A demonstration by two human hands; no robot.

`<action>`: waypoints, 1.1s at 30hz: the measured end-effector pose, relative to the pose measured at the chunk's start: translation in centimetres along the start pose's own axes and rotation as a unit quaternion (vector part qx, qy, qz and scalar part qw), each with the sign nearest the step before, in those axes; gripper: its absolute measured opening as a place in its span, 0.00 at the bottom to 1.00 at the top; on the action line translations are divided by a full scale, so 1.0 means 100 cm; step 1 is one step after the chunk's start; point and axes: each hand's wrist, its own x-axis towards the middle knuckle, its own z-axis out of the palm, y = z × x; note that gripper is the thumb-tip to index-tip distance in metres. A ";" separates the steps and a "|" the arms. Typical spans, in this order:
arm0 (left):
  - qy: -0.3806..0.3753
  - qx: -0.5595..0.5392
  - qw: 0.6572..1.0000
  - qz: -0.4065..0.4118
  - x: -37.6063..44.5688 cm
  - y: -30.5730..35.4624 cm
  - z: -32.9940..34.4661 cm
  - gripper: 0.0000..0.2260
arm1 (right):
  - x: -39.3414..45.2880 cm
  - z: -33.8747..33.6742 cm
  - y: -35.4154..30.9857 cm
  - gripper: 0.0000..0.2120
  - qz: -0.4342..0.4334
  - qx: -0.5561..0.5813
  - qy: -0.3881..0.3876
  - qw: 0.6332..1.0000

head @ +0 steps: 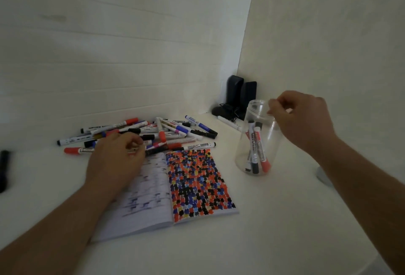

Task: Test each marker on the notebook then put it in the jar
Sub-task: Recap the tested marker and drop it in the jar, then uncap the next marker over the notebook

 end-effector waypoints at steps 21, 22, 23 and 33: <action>-0.096 0.090 0.991 0.019 0.011 -0.011 0.019 0.10 | -0.087 0.110 -0.035 0.14 -0.051 0.253 -0.194 0.946; -0.088 0.088 0.992 0.019 0.011 -0.012 0.019 0.10 | -0.087 0.110 -0.033 0.14 -0.047 0.255 -0.201 0.945; -0.079 0.083 0.993 0.021 0.011 -0.011 0.019 0.10 | -0.087 0.110 -0.032 0.14 -0.042 0.259 -0.205 0.943; -0.166 -0.085 0.943 0.275 -0.027 0.056 0.006 0.04 | -0.092 0.107 -0.056 0.12 -0.033 0.387 -0.255 0.885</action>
